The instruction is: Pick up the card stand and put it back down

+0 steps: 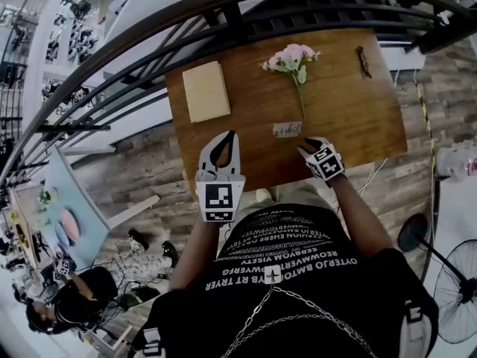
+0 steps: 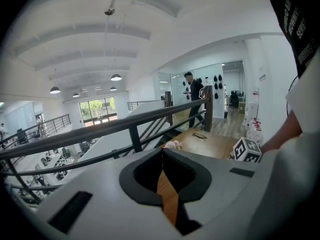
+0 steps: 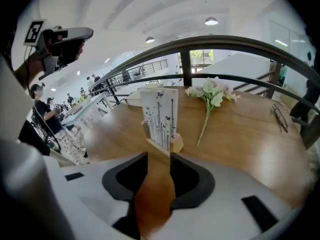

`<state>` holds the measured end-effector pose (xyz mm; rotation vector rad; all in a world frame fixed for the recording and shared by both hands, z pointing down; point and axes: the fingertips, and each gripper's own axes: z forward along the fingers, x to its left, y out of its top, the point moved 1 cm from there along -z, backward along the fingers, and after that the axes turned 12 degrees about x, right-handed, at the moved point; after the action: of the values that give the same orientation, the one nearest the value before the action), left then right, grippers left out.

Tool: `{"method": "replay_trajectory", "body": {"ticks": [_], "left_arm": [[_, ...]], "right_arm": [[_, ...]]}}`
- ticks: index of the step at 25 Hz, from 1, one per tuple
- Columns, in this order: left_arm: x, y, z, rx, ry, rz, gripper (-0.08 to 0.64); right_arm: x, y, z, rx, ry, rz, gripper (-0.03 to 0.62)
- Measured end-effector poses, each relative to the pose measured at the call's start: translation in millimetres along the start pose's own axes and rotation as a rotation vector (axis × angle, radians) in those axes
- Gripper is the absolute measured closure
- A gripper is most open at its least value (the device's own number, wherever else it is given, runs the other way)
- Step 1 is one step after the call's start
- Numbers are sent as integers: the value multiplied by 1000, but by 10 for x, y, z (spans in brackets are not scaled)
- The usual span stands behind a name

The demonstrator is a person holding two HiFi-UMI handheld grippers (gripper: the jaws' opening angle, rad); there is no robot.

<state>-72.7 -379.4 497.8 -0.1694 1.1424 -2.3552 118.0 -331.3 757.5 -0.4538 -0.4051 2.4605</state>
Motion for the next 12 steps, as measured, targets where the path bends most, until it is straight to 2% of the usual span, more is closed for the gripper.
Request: {"method": "replay_trajectory", "body": {"ticks": [3, 9, 12], "left_arm": [[9, -26, 10, 18, 8, -1, 532], [-88, -86, 78, 61, 10, 17, 532], [-95, -132, 88, 82, 21, 24, 532]], "right_arm": [[-71, 119, 78, -25, 12, 5, 419], [-262, 231, 350, -30, 33, 6, 396], [-297, 299, 449, -38, 50, -31, 390]]}}
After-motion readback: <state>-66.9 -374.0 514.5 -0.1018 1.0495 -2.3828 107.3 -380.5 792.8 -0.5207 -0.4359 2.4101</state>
